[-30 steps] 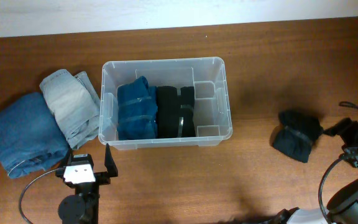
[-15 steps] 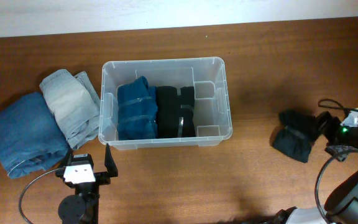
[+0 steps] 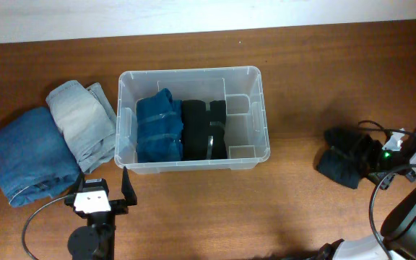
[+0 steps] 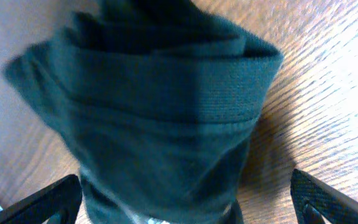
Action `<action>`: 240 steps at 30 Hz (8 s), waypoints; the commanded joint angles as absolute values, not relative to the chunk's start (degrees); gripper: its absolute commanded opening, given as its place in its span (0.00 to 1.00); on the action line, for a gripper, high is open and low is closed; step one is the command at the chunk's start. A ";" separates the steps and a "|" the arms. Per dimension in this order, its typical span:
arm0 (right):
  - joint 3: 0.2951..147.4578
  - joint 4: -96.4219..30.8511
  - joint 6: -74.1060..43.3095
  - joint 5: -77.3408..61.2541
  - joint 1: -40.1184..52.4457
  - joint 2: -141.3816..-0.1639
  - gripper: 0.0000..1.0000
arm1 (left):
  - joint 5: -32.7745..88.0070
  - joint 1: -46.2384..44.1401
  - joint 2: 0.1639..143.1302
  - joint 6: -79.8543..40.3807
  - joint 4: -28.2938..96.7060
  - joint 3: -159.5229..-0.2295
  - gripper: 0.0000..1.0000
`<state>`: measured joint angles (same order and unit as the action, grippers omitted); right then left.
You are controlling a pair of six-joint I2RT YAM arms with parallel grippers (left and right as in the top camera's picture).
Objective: Pack container
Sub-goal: 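Lower the right gripper onto the remaining black sock and grasp it, then lift the black sock and carry it left into the bin, then press the black sock down into the bin beside the black items, then open the right gripper and withdraw it to the right side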
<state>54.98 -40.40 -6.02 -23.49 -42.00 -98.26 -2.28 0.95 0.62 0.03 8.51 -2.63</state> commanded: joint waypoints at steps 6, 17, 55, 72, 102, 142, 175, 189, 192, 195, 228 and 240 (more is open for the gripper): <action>54.52 -39.13 -5.78 -24.97 -41.52 -102.24 0.99 | -1.67 1.30 0.34 0.93 8.36 -2.28 0.99; 54.52 -39.20 -5.78 -27.44 -41.52 -102.61 0.50 | -1.67 1.30 0.34 0.93 8.36 -2.28 0.99; 96.75 -65.36 -2.44 -27.29 1.58 -90.06 0.13 | -1.67 1.30 0.34 0.93 8.36 -2.28 0.99; 96.66 -60.38 -26.50 -11.90 20.25 -102.80 0.10 | -1.67 1.30 0.34 0.93 8.36 -2.28 0.99; 95.77 -60.66 -36.56 -7.53 22.13 -109.82 0.04 | -1.67 1.30 0.34 0.91 8.36 -2.28 0.99; 92.79 -60.05 -30.30 -6.92 22.11 -109.82 0.61 | -1.67 1.30 0.34 0.93 8.36 -2.28 0.99; 100.66 -63.02 -14.98 2.24 25.93 -108.09 0.04 | -1.67 1.30 0.34 0.91 8.36 -2.28 0.99; 100.29 -60.16 -15.00 4.45 26.02 -114.52 0.04 | -1.67 1.30 0.34 0.93 8.36 -2.28 0.99; 100.29 -58.85 -15.00 6.20 26.02 -117.21 0.04 | -1.67 1.30 0.34 0.93 8.36 -2.28 0.99; 100.29 -57.84 -14.98 6.79 26.02 -120.29 0.04 | -1.65 1.30 0.34 0.93 8.36 -2.28 0.99; 97.54 -67.83 -13.76 -1.37 26.65 -113.95 0.04 | -1.67 1.30 0.34 0.93 8.36 -2.28 0.99; 98.45 -68.64 -11.79 -3.49 26.00 -105.65 0.04 | -1.67 1.30 0.34 0.93 8.36 -2.28 0.99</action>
